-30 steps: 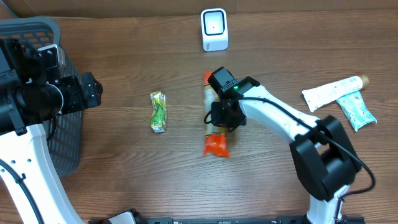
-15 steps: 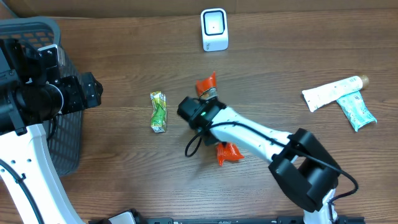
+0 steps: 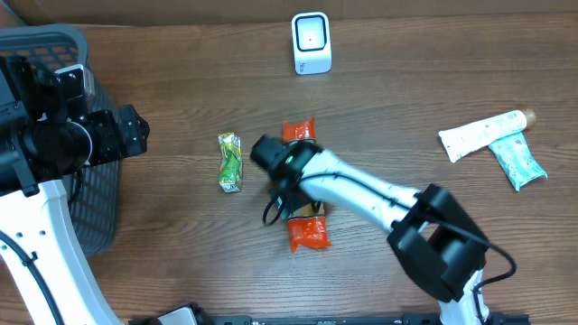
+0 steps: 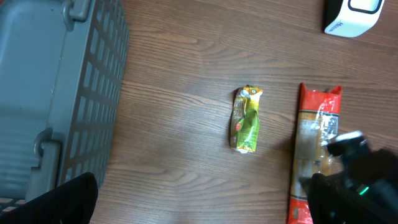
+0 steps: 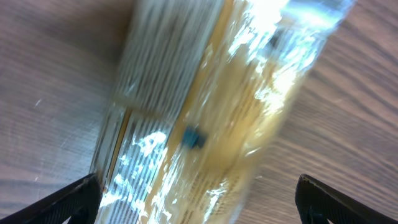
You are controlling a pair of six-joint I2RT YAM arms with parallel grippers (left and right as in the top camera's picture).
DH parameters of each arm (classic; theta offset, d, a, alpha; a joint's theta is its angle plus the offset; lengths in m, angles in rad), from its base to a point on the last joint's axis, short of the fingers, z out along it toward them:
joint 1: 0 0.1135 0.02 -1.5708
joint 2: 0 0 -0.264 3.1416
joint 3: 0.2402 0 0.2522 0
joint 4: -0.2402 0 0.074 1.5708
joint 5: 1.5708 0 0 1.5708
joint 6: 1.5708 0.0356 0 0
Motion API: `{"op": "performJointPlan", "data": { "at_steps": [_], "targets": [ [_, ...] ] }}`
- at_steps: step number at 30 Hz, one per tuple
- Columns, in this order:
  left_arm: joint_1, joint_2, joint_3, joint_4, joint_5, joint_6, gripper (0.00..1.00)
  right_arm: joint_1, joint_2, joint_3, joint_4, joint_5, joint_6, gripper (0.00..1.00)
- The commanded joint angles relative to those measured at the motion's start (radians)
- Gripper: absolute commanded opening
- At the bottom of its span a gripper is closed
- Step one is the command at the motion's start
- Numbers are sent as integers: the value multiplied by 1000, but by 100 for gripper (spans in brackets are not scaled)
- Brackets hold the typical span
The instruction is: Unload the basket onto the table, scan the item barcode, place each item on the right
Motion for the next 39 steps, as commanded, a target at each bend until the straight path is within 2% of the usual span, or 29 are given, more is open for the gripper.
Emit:
{"op": "performJointPlan", "data": {
  "at_steps": [1,5,8,11,22,27,30,32,35,38,39],
  "targets": [
    [3,6,6,-2,9,19,100,-124,-3,73,-18,-143,-7,100],
    [3,6,6,-2,9,19,100,-278,-17,83,-2,-365,-15,100],
    [3,6,6,-2,9,19,100,-380,-12,46,45,-614,-106,100],
    [3,6,6,-2,9,19,100,-426,-8,-18,91,-742,-135,100],
    [3,6,6,-2,9,19,100,-395,2,-222,288,-864,-127,100],
    [3,6,6,-2,9,19,99,-360,19,-283,422,-854,13,100],
    [3,6,6,-2,9,19,99,-345,37,-325,481,-771,190,100],
    [3,6,6,-2,9,19,100,-345,40,-348,526,-764,267,93],
    [3,6,6,-2,9,19,100,-344,40,-362,568,-727,335,67],
    [3,6,6,-2,9,19,100,-336,40,-361,600,-720,340,38],
    [3,6,6,-2,9,19,100,-334,40,-361,610,-721,340,24]
  ]
}}
